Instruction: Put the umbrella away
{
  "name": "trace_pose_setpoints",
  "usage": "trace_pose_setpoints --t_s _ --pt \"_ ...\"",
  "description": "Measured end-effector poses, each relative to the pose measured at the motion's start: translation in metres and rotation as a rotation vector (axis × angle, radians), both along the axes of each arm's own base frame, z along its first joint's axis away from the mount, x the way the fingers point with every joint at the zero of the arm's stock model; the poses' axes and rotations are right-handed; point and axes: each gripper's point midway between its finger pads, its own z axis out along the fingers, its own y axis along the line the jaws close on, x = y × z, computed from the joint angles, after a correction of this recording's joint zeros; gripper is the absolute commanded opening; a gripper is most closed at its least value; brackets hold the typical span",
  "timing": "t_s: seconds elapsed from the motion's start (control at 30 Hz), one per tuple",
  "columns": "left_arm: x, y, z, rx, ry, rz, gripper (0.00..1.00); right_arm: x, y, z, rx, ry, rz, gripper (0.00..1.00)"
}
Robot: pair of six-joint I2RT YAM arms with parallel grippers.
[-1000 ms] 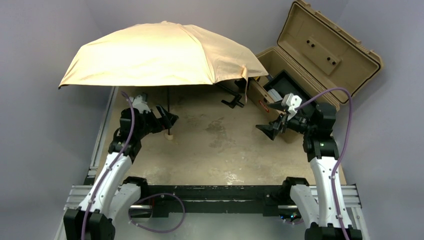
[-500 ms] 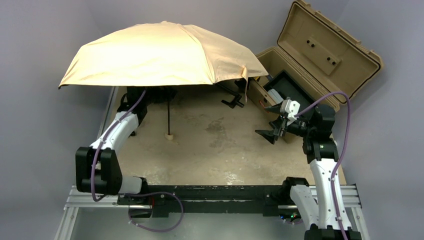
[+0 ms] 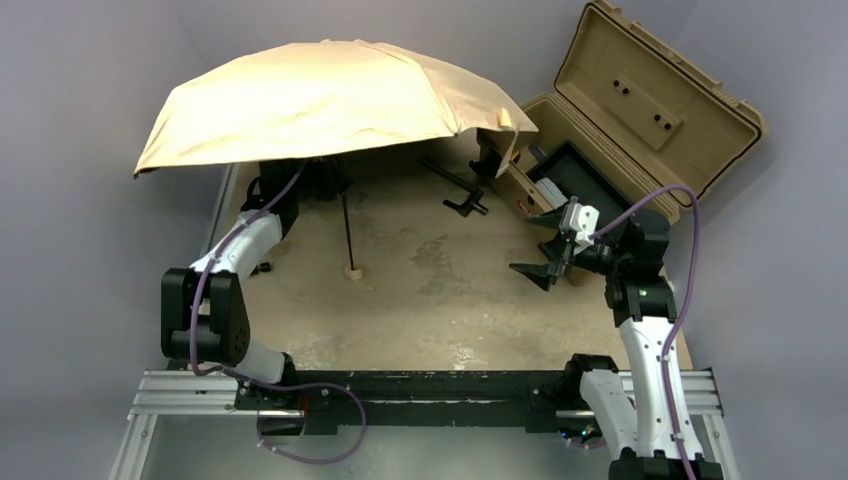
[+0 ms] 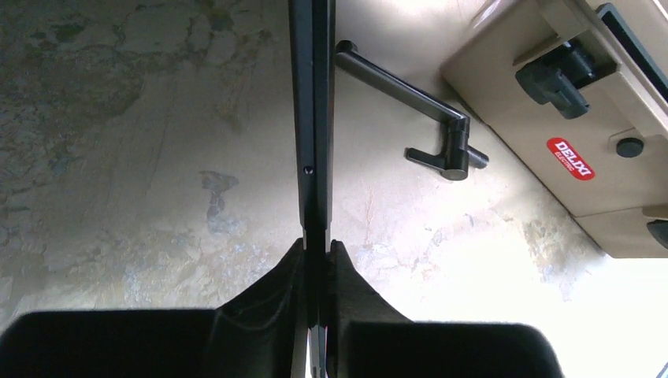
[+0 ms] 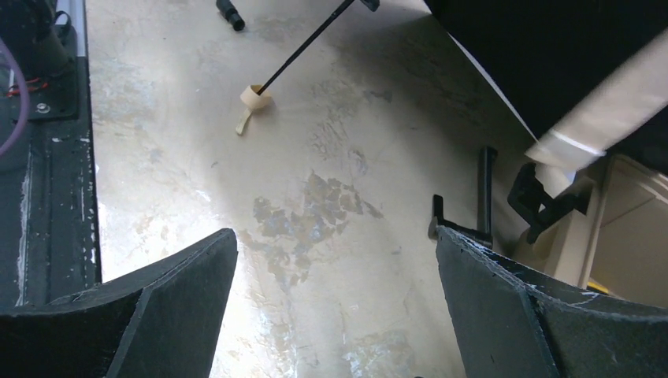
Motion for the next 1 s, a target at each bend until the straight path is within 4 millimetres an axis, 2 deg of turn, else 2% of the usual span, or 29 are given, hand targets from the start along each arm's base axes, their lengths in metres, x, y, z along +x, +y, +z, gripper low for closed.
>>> trace_pose_setpoints --t_s 0.1,0.17,0.33,0.43,0.53,0.7,0.8,1.0 --pt "-0.007 0.001 0.012 -0.002 -0.008 0.001 0.0 -0.003 0.002 0.0 0.002 -0.005 0.021 0.93" --pt "-0.015 0.0 0.029 -0.008 -0.023 -0.004 0.0 -0.004 0.002 -0.001 0.0 -0.003 0.026 0.94" --pt "-0.038 -0.004 0.107 -0.079 -0.144 -0.013 0.0 -0.006 0.0 -0.005 -0.022 0.058 0.025 0.92" --pt "-0.064 -0.01 0.158 -0.141 -0.24 -0.031 0.0 -0.001 -0.003 0.012 -0.067 0.071 0.036 0.91" --pt "-0.089 -0.02 0.19 -0.184 -0.299 -0.057 0.0 0.0 -0.005 0.028 -0.121 0.058 0.06 0.89" --pt "-0.136 -0.058 0.213 -0.259 -0.301 -0.14 0.0 -0.012 -0.002 0.033 -0.153 0.106 0.112 0.9" --pt "-0.157 -0.071 0.221 -0.304 -0.279 -0.161 0.0 -0.025 0.006 0.036 -0.159 0.125 0.152 0.9" --pt "-0.173 -0.087 0.232 -0.383 -0.252 -0.118 0.0 -0.062 0.041 0.05 -0.128 0.15 0.326 0.88"
